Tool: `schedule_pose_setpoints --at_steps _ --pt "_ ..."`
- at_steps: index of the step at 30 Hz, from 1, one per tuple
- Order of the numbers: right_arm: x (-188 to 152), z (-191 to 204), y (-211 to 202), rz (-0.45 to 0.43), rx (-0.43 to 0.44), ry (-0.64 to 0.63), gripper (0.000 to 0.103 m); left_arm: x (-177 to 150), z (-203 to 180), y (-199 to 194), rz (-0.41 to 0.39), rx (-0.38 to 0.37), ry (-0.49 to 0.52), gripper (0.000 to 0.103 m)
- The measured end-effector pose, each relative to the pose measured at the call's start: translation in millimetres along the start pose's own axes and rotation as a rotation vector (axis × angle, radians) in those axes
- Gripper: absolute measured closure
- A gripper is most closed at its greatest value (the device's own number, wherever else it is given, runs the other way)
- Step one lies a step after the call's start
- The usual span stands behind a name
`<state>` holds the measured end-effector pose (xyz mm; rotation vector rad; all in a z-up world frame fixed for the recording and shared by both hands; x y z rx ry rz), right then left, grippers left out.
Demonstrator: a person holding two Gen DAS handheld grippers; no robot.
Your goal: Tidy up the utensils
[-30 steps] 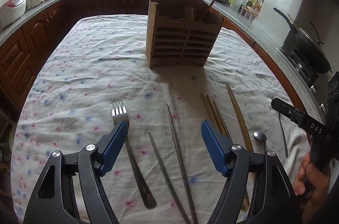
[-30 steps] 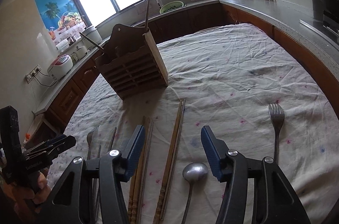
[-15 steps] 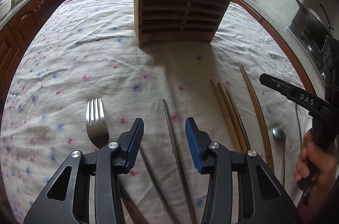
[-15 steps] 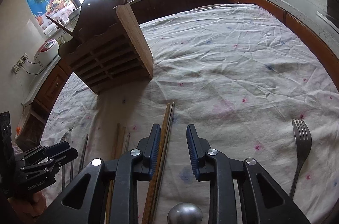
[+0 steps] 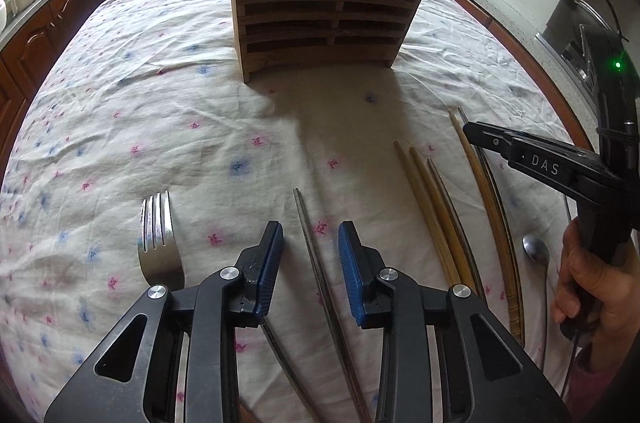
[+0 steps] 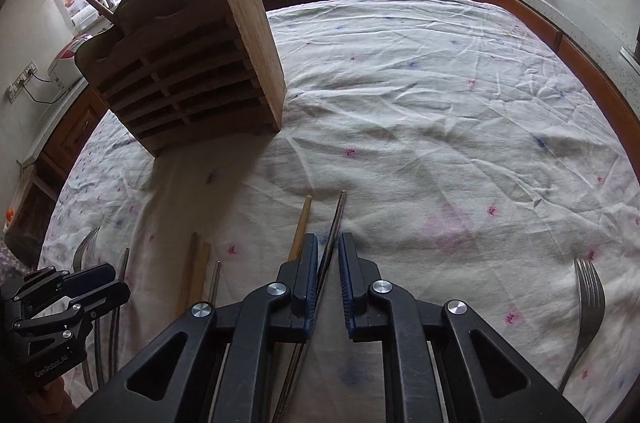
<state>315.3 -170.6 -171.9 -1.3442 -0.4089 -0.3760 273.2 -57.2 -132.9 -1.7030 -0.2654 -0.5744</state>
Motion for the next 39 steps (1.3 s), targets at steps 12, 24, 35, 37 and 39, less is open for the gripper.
schedule_pose_setpoints --at_steps 12,24,35,37,39 --pt "12.4 1.9 11.2 -0.005 0.019 -0.012 0.097 2.6 -2.6 0.9 -0.009 -0.06 -0.012 0.098" --pt "8.1 13.2 -54.3 -0.12 0.169 0.054 0.099 7.8 5.6 -69.7 -0.134 -0.125 -0.072 0.099" --pt "8.8 29.8 -138.5 -0.273 0.24 0.041 0.099 0.0 3.9 -145.8 -0.278 -0.171 -0.077 0.099" --pt "7.0 33.0 -151.5 -0.296 0.243 0.032 0.099 -2.7 4.0 -156.4 -0.296 -0.177 -0.074 0.099" --pt "4.5 35.8 -163.4 -0.316 0.243 0.022 0.099 -5.4 3.5 -165.7 -0.312 -0.182 -0.074 0.099"
Point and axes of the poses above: each gripper's, at about its wrist camera, not at the fingertips, and y roughly the way its jaws point, z to its left, x to its top, the point moved 5 cm from there along y, roughly the way its jaws point, and after that the axes turned 1 degree about -z, right-handed, at the moved point
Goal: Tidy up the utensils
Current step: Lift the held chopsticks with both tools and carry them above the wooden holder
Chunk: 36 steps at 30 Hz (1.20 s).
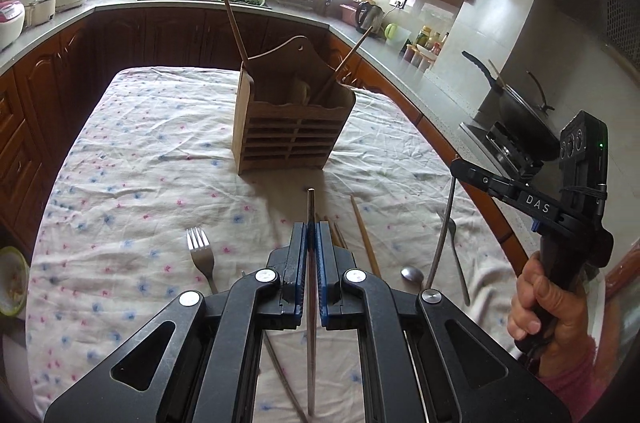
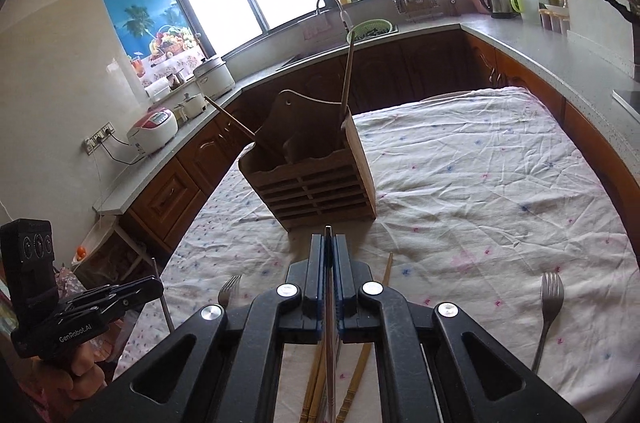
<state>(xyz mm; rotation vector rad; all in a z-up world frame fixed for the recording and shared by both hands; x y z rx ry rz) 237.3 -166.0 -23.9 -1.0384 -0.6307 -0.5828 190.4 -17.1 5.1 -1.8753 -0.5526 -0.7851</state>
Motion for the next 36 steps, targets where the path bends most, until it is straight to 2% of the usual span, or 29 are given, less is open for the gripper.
schedule_pose_setpoints --at_steps 9,19,28,36 --pt "5.7 13.1 -35.2 -0.071 0.017 -0.022 0.099 3.0 -2.7 -35.5 -0.087 -0.009 -0.003 0.099" --pt "20.4 21.8 -51.1 -0.135 0.017 -0.047 0.099 14.9 1.4 -51.6 -0.153 -0.007 -0.024 0.099" --pt "35.9 18.5 -49.4 -0.177 0.015 -0.032 0.099 39.0 2.9 -59.5 -0.22 -0.002 -0.03 0.099" --pt "64.3 15.3 -45.8 -0.241 0.009 -0.015 0.099 75.4 10.8 -60.2 -0.294 0.013 -0.047 0.099"
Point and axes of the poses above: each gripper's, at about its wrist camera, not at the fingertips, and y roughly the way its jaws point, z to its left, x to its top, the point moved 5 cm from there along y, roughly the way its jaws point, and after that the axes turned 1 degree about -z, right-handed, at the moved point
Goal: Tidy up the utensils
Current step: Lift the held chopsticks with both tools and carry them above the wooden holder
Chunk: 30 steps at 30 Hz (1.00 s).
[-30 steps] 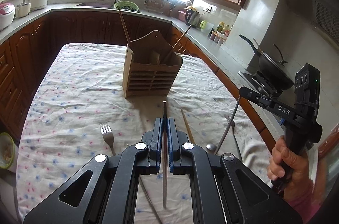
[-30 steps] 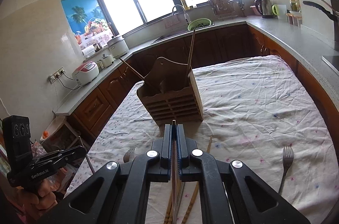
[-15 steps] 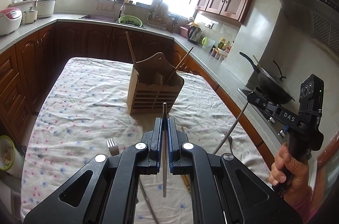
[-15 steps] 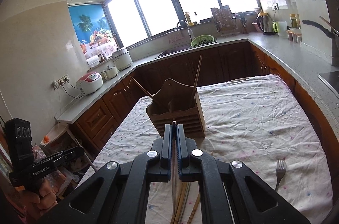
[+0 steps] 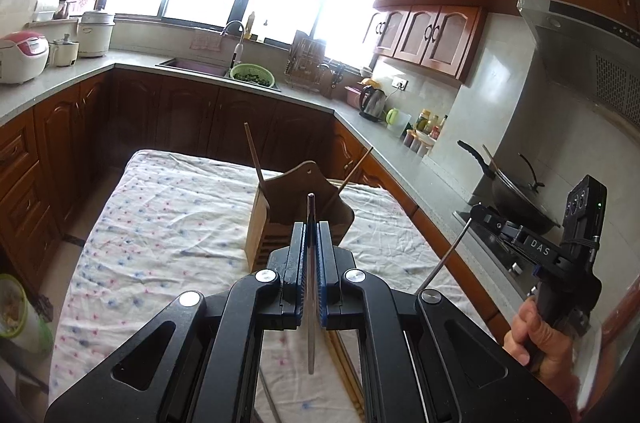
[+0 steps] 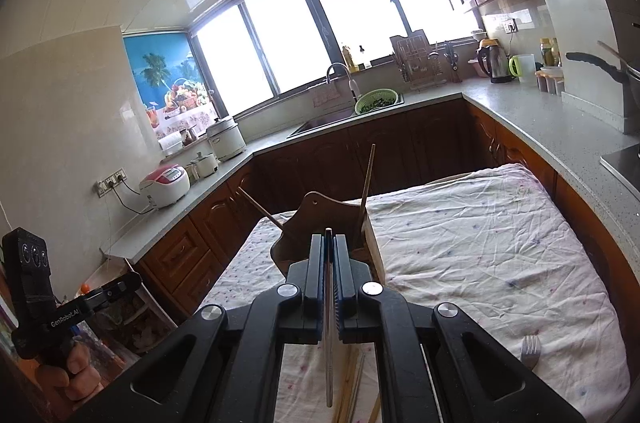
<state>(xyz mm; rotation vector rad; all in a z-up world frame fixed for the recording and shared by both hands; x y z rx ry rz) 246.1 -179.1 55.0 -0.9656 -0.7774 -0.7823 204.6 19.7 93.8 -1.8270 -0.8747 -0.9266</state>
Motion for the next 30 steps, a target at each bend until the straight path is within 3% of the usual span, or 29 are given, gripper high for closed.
schedule_pose_setpoints --at_steps 11,18,23,30 --pt "64.5 -5.8 36.1 -0.127 -0.003 0.047 0.099 75.4 10.2 27.5 -0.14 0.022 0.002 0.099" --pt "98.5 -9.6 71.2 -0.193 -0.017 0.063 0.099 113.9 20.9 66.5 -0.227 0.067 -0.013 0.099" --pt "100.5 -24.6 100.2 -0.211 -0.038 0.091 0.099 114.8 34.7 101.7 -0.242 0.118 -0.042 0.099" --pt "65.4 -35.9 145.2 -0.16 -0.075 0.077 0.099 76.3 55.6 152.3 -0.179 0.155 -0.106 0.099"
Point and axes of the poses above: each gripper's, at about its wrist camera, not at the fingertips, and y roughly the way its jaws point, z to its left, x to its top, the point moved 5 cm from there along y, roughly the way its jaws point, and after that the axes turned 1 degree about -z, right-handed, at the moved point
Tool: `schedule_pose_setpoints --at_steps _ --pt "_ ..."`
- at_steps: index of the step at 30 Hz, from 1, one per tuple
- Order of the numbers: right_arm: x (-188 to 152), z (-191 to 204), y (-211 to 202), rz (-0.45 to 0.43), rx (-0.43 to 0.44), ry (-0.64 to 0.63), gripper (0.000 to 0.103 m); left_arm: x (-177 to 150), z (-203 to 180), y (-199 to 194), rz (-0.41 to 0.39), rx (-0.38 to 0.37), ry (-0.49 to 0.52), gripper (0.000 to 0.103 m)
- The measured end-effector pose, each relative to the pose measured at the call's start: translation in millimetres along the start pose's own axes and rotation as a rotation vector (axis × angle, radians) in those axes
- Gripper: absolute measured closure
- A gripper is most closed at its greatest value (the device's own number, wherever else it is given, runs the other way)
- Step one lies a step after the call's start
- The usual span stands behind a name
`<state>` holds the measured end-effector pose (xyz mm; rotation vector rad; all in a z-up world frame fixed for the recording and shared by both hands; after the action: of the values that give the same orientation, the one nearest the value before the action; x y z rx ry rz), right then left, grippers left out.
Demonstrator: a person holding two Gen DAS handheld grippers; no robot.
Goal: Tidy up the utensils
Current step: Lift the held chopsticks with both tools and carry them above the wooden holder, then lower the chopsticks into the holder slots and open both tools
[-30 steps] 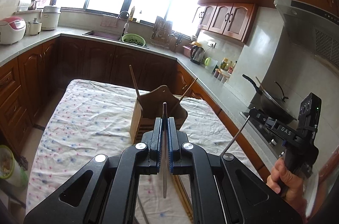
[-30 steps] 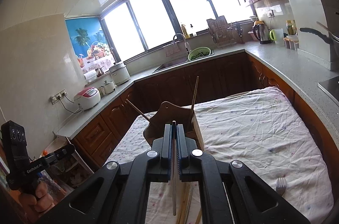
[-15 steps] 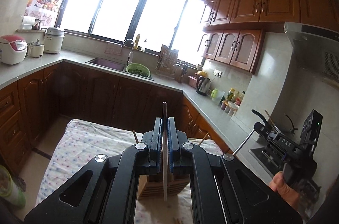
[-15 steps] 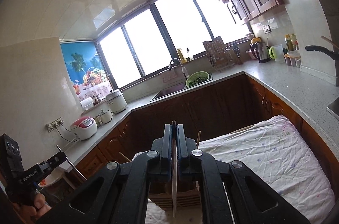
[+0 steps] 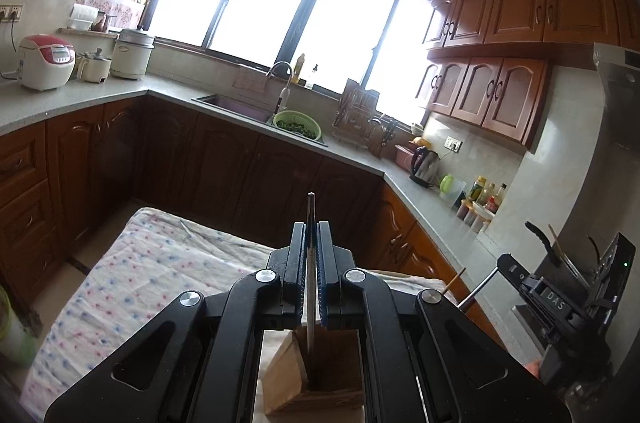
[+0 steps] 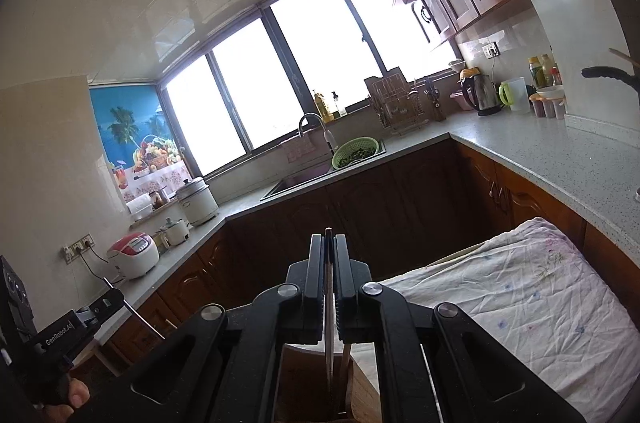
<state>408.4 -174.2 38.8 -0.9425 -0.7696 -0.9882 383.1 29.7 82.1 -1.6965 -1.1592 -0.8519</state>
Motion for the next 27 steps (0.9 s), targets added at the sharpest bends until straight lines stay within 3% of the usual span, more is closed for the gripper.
schedule_pose_setpoints --at_steps 13,26,27 --pt "-39.4 -19.0 31.1 0.091 -0.012 0.041 0.099 -40.6 2.7 29.9 0.091 0.004 0.026 0.099" --pt "-37.3 -16.3 35.4 0.135 -0.003 0.044 0.098 -44.2 6.2 36.7 0.147 0.006 0.036 0.098" --pt "-37.1 -16.6 35.9 0.14 -0.001 0.047 0.093 -43.5 5.9 36.7 0.15 0.006 0.036 0.098"
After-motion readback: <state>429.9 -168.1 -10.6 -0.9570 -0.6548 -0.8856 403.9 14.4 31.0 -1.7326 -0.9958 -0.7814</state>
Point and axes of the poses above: each gripper's, at about its wrist camera, not at the fingertips, and y roughly the way its jaws point, z to its left, x to its top, the point moved 5 cm from there along y, roughly the way its jaws point, and after that the axes turned 1 degree about -z, right-handed, at the moved point
